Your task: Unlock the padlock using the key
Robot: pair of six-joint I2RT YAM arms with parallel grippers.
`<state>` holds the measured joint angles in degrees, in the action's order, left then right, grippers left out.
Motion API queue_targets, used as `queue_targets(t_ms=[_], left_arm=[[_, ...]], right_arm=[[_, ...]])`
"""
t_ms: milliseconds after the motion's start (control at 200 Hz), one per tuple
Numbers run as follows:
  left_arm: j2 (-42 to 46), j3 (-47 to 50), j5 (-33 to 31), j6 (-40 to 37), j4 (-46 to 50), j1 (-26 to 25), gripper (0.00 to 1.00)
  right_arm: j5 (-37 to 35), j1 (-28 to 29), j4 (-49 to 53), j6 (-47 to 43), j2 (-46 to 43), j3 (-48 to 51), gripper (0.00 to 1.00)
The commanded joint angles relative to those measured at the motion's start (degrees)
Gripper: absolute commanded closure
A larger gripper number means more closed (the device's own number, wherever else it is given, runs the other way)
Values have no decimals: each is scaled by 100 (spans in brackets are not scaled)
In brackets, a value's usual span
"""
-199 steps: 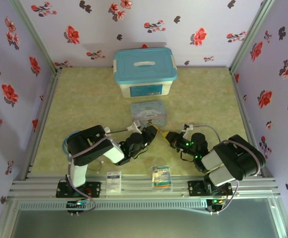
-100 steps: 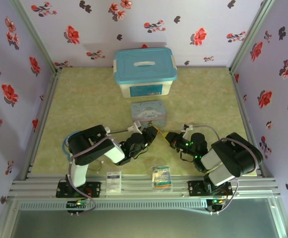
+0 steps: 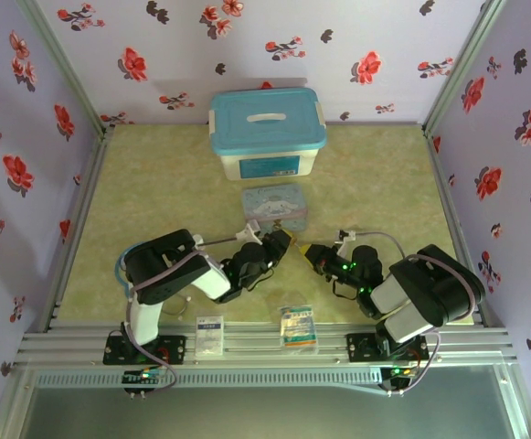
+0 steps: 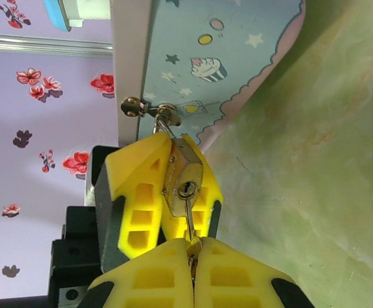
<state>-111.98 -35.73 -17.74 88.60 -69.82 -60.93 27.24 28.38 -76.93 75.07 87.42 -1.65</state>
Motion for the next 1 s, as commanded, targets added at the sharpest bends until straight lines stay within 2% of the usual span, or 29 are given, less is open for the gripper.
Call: queue_targets(t_ms=[0,995], left_arm=[[-24,-167,47,172,-429,-66,100],[36,-262,175,153,-453,-267,100]], right_arm=[[99,-16,-235,-133,-1,-55,100],[108,-164,-33,-187,-231,-62,100]])
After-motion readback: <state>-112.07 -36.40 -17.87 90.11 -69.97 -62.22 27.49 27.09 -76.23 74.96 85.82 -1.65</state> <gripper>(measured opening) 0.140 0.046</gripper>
